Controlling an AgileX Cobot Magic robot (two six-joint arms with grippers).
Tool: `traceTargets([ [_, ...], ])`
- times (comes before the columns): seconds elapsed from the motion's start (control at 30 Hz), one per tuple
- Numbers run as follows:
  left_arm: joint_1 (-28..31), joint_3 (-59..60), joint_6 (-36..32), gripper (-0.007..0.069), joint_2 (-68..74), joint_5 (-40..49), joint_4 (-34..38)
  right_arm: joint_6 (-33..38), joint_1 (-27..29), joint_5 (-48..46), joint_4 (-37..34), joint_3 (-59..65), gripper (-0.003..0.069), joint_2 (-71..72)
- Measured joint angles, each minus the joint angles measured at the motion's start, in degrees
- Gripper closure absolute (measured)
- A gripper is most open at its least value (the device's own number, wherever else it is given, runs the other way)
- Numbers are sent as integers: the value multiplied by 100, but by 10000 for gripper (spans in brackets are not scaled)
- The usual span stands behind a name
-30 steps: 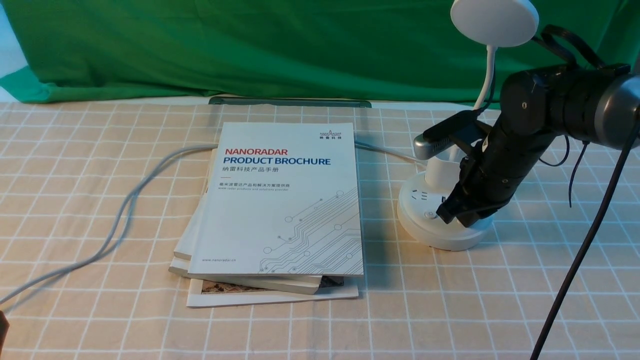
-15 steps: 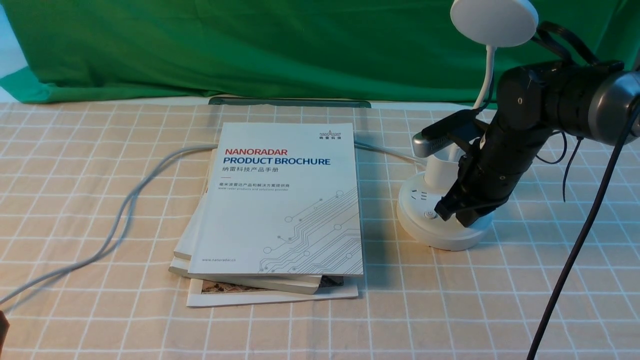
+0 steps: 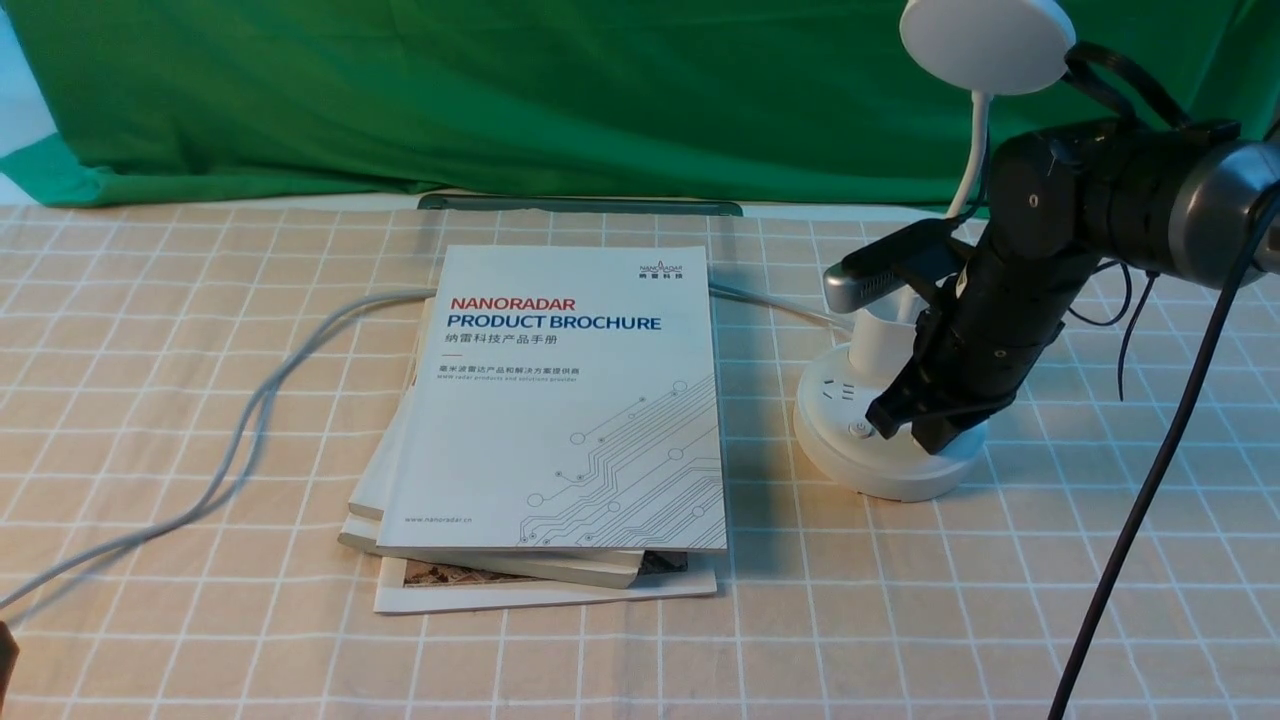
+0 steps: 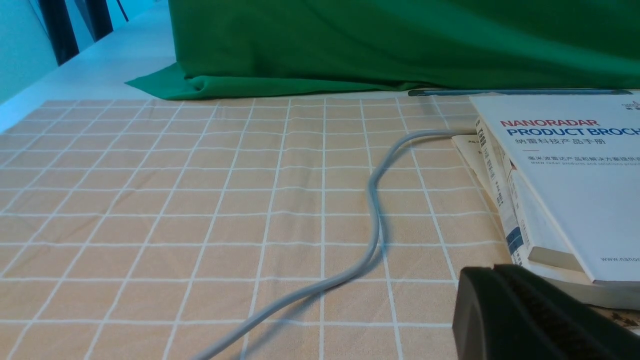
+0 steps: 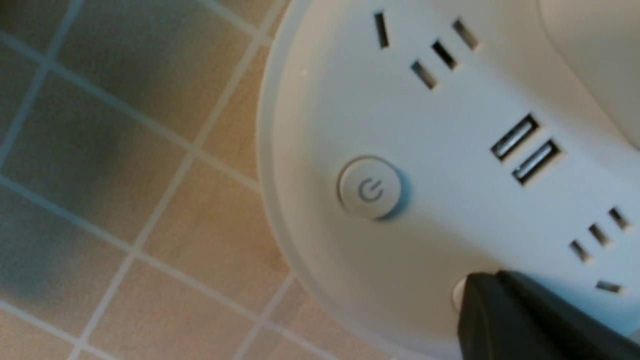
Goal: Turn on the table lamp on the light coffee tablecloth with your hand.
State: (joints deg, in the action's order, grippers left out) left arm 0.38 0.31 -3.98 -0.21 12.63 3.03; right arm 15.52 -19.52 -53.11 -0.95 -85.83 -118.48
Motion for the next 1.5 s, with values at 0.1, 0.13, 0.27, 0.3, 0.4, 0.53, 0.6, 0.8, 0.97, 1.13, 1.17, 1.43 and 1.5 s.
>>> traceTargets([
  [0.1,0,0,0,603,0,0,0,-145,-115,-32,223,-39,631,-38],
  [0.13,0,0,0,603,0,0,0,-182,-153,-43,305,-41,631,-37],
  [0.27,0,0,0,603,0,0,0,-328,-326,-55,601,-41,630,-54],
  [0.3,0,0,0,603,0,0,0,-387,-343,-60,648,-45,629,-54],
  [0.4,0,0,0,603,0,0,0,-472,-381,-58,700,-40,628,0],
  [0.53,0,0,0,603,0,0,0,-506,-381,12,687,135,628,269],
  [0.6,0,0,0,603,0,0,0,-506,-387,-136,600,266,628,443],
  [0.8,0,0,0,603,0,0,0,-518,-387,-344,553,351,628,1617],
  [0.97,0,0,0,603,0,0,0,-544,-387,-346,553,582,628,2629],
  [1.13,0,0,0,603,0,0,0,-794,-387,237,553,1624,628,4185],
  [1.17,0,0,0,603,0,0,0,-864,-387,425,553,1897,628,4590],
  [1.43,0,0,0,603,0,0,0,-1379,-387,1969,553,3773,628,7825],
  [1.5,0,0,0,603,0,0,0,-1483,-387,2224,553,4075,628,8362],
])
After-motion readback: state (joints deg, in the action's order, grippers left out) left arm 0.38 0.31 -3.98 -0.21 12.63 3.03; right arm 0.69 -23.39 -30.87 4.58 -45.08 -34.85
